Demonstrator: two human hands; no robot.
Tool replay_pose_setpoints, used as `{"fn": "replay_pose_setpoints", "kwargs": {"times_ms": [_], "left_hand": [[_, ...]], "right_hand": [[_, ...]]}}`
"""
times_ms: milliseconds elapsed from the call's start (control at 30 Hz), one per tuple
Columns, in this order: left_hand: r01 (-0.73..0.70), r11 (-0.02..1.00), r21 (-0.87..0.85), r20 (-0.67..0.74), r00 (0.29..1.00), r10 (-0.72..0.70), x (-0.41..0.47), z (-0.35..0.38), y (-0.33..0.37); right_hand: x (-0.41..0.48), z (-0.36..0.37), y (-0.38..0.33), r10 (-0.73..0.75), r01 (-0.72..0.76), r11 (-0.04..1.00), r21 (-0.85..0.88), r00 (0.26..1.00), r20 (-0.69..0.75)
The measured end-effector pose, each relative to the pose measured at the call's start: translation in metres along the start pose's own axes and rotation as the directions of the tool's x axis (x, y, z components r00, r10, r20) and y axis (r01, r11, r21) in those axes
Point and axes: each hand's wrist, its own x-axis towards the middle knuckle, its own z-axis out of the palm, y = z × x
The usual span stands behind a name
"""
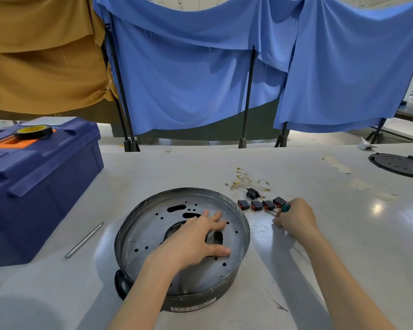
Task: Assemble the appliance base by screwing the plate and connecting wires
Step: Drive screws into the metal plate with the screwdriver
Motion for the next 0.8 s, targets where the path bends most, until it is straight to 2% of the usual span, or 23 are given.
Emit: {"fn": "replay_pose_setpoints", "kwargs": {"times_ms": [167, 267, 333, 367, 467, 600, 800], "left_hand": [[0.001, 1.0, -0.008, 0.0, 1.0, -0.001, 0.0, 0.0, 0.0], [0.001, 1.0, -0.008, 0.0, 1.0, -0.001, 0.0, 0.0, 0.0], [-0.001, 1.0, -0.018, 0.0, 1.0, 0.001, 0.0, 0.0, -0.001], [-0.001, 1.0, -0.022, 0.0, 1.0, 0.001, 0.0, 0.0, -0.001], [0.004, 0.999, -0.032, -0.001, 1.0, -0.004, -0.001, 0.0, -0.001], [0.013, 0.999, -0.033, 0.003, 1.0, -0.013, -0.002, 0.0, 0.0], [0.015, 1.0, -0.024, 0.005, 1.0, -0.015, -0.002, -0.001, 0.001]], "right_hand": [[-0.017, -0.004, -0.012, -0.074, 0.078, 0.997, -0.009, 0.978, 0.196], [-0.02, -0.004, -0.014, -0.086, 0.094, 0.995, -0.017, 0.961, 0.262], [-0.016, -0.005, -0.012, -0.102, 0.092, 0.994, 0.054, 0.971, 0.217], [-0.012, -0.006, -0.01, -0.109, 0.097, 0.991, 0.088, 0.984, 0.141], [0.001, -0.006, -0.006, -0.091, 0.093, 0.995, 0.028, 0.994, -0.062], [0.002, 0.004, -0.005, -0.049, 0.041, 0.988, -0.149, 0.998, -0.05], [0.0, 0.009, -0.01, -0.112, 0.099, 0.946, -0.308, 0.994, -0.022]]}}
